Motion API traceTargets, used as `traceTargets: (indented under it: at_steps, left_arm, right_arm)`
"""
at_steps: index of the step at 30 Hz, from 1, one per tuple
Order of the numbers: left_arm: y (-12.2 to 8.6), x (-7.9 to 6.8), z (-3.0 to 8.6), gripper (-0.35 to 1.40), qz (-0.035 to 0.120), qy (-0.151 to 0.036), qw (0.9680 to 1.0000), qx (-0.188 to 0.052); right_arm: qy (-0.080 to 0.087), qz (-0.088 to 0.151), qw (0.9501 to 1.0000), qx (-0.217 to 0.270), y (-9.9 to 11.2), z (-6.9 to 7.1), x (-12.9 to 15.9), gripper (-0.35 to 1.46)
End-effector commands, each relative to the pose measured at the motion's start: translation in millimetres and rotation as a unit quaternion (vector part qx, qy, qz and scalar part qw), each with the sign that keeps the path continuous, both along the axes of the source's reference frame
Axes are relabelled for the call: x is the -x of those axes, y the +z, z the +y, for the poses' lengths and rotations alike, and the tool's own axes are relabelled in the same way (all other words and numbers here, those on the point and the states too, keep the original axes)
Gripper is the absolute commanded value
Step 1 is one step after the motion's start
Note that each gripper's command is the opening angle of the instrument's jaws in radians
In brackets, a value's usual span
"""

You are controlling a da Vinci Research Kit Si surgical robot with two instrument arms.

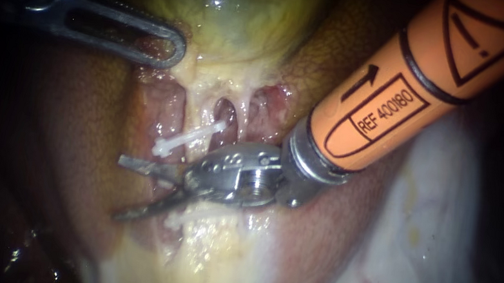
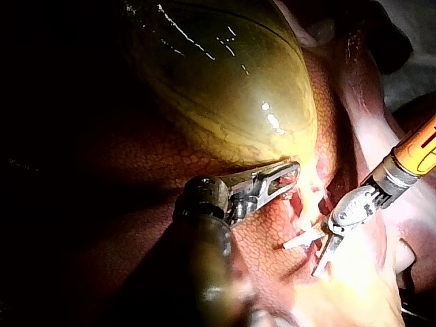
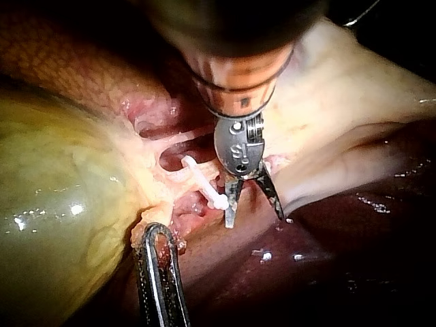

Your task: Go to the cutting position left tube

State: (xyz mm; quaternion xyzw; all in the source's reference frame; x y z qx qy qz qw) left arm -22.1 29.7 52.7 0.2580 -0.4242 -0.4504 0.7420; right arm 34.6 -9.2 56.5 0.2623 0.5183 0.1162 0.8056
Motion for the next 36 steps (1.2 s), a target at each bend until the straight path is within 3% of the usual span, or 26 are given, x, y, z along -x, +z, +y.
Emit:
traceTargets:
  at_steps: [1, 11, 24, 36]
  left_arm:
    - [0.0, 0.0, 0.0, -0.35, 0.0, 0.0, 1.0, 0.0]
    - [0.0, -0.1, 0.0, -0.35, 0.0, 0.0, 1.0, 0.0]
    - [0.1, -0.5, 0.1, -0.35, -0.001, 0.002, 1.0, 0.0]
    - [0.2, -0.8, 0.2, -0.35, -0.001, 0.001, 1.0, 0.001]
  right_arm:
    - [0.0, 0.0, 1.0, 0.0, 0.0, 0.0, 0.0, 1.02]
    - [-0.002, 0.001, 1.0, -0.001, -0.5, 0.1, 0.7, 1.04]
    - [0.005, -0.003, 1.0, -0.002, -3.4, 1.3, 5.1, 1.07]
    - [0.002, -0.001, 1.0, -0.002, -3.4, 1.7, 9.1, 1.07]
